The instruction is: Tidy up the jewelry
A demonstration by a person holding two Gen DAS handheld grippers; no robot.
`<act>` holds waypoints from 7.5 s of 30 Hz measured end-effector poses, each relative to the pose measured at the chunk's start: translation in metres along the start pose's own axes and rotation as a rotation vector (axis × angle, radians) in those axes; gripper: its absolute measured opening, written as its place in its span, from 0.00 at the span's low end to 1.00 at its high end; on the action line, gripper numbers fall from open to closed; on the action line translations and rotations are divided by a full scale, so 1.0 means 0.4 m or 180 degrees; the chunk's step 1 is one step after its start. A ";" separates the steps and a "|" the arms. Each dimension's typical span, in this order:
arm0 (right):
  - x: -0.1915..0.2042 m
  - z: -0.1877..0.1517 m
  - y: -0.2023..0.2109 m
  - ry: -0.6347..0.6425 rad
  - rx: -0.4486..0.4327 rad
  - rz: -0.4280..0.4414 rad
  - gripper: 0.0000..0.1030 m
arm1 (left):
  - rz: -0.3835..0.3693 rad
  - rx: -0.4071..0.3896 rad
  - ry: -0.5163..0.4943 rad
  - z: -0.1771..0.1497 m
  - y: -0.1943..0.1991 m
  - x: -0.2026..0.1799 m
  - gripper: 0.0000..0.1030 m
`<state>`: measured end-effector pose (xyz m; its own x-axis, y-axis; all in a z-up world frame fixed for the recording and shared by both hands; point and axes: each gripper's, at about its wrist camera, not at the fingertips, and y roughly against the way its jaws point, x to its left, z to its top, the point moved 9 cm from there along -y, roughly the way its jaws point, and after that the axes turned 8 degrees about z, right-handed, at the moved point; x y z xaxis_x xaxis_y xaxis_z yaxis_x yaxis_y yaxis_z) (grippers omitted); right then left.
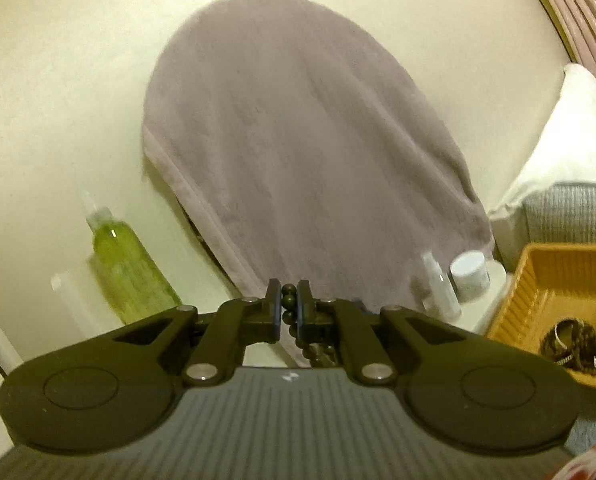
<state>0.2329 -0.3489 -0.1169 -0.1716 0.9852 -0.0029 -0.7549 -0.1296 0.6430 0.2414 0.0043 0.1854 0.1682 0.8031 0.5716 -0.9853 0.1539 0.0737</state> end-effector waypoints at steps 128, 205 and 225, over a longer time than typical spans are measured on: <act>-0.099 -0.056 0.084 -0.0965 -0.0558 0.0737 0.67 | -0.1279 0.1882 0.1527 -0.358 -0.109 -0.627 0.42; 0.333 -0.117 0.305 -0.0499 0.0265 0.0962 0.81 | 0.0167 0.2307 0.2022 -0.394 0.357 -0.478 0.99; 0.331 -0.111 0.306 -0.0507 0.0247 0.0955 0.81 | 0.0178 0.2298 0.2019 -0.392 0.359 -0.472 0.99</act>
<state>0.0896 -0.2396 -0.0725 -0.2732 0.9104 0.3107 -0.6342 -0.4133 0.6534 0.0728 -0.0350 -0.0402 -0.1041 0.9929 0.0569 -0.7368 -0.1154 0.6661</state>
